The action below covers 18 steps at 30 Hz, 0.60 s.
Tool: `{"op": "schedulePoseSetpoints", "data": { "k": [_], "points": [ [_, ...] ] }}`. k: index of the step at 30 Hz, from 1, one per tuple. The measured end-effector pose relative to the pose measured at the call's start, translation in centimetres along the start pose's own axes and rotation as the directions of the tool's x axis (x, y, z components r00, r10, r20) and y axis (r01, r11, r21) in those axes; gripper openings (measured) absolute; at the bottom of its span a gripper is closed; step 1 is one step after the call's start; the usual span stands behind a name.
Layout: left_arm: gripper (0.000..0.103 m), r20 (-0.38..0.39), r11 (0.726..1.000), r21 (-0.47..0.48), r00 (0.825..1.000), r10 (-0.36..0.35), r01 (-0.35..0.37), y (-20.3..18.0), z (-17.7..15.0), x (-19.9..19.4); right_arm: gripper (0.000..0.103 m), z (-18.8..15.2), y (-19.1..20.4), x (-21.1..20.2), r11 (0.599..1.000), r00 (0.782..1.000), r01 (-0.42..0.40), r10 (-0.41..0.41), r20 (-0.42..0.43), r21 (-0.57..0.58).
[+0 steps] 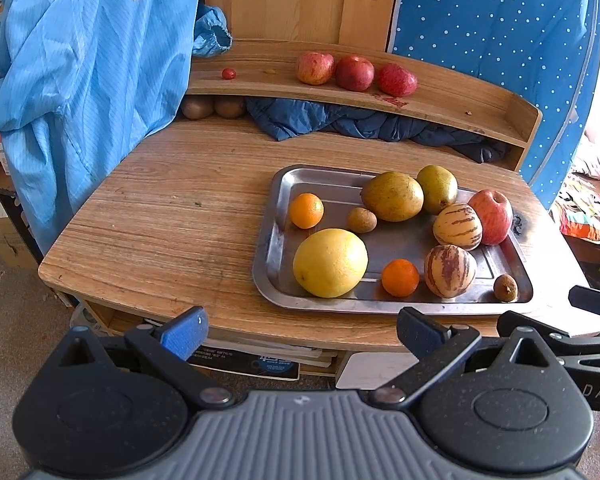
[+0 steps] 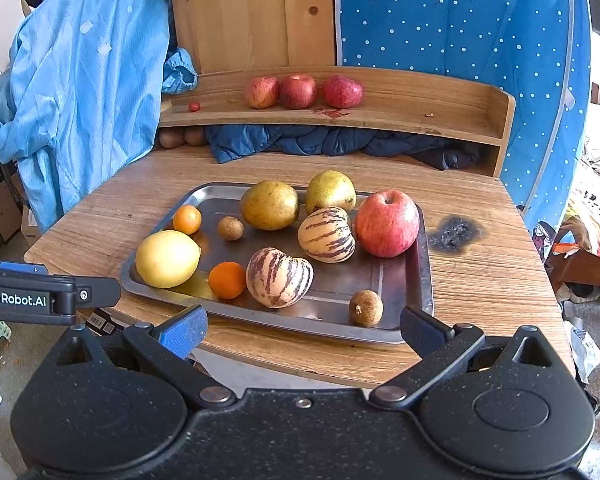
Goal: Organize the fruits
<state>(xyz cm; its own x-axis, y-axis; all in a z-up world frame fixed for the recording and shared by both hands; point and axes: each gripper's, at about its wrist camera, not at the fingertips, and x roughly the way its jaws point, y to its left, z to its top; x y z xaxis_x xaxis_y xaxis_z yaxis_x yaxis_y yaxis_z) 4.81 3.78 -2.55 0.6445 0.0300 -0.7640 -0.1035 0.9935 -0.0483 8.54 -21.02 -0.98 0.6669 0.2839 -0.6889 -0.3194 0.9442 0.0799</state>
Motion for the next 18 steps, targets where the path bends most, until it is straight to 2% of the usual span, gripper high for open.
{"op": "schedulePoseSetpoints", "data": {
  "k": [18],
  "points": [
    [0.102, -0.003, 1.0, -0.01, 1.0, 0.007, -0.007, 0.16, -0.16, 0.1, 0.102, 0.11, 0.15, 0.22, 1.0, 1.0, -0.002, 0.002, -0.004, -0.01]
  ]
}}
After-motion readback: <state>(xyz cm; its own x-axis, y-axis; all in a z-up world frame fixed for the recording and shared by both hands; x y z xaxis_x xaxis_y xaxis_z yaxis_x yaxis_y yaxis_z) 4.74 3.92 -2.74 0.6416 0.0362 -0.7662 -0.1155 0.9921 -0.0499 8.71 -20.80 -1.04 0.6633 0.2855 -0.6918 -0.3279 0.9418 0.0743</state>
